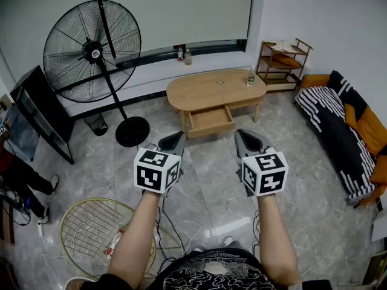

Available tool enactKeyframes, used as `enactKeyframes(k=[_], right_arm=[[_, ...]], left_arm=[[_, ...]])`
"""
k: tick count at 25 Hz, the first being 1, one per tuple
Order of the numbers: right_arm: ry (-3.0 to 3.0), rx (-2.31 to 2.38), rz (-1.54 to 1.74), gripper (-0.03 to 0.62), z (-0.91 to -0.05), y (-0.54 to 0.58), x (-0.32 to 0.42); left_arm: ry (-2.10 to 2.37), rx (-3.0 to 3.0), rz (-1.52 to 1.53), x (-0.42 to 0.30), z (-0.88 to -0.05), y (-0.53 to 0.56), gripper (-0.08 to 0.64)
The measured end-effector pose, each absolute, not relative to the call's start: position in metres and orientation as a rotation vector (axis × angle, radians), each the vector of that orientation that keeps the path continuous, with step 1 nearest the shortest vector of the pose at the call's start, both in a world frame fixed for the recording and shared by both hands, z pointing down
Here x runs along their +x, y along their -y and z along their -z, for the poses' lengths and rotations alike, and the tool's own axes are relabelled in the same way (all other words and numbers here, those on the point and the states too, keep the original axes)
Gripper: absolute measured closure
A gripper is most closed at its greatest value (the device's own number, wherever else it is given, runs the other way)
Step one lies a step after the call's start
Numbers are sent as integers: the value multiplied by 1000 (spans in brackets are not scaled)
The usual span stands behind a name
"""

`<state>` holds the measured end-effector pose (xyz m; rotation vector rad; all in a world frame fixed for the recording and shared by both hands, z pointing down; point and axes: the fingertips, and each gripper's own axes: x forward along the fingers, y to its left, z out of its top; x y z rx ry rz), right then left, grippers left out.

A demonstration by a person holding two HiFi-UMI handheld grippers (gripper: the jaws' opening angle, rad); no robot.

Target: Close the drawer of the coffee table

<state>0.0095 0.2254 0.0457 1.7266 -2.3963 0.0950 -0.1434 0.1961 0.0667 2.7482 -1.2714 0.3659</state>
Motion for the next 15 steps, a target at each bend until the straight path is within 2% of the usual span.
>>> enactKeyframes(k=[6, 15], right_arm=[[2388, 1746, -97, 586, -46, -223, 7], [2382, 1750, -111, 506, -50, -226, 0]], left_arm=[[1258, 2745, -362, -145, -67, -193, 558], [1227, 2750, -349, -149, -71, -194, 558]])
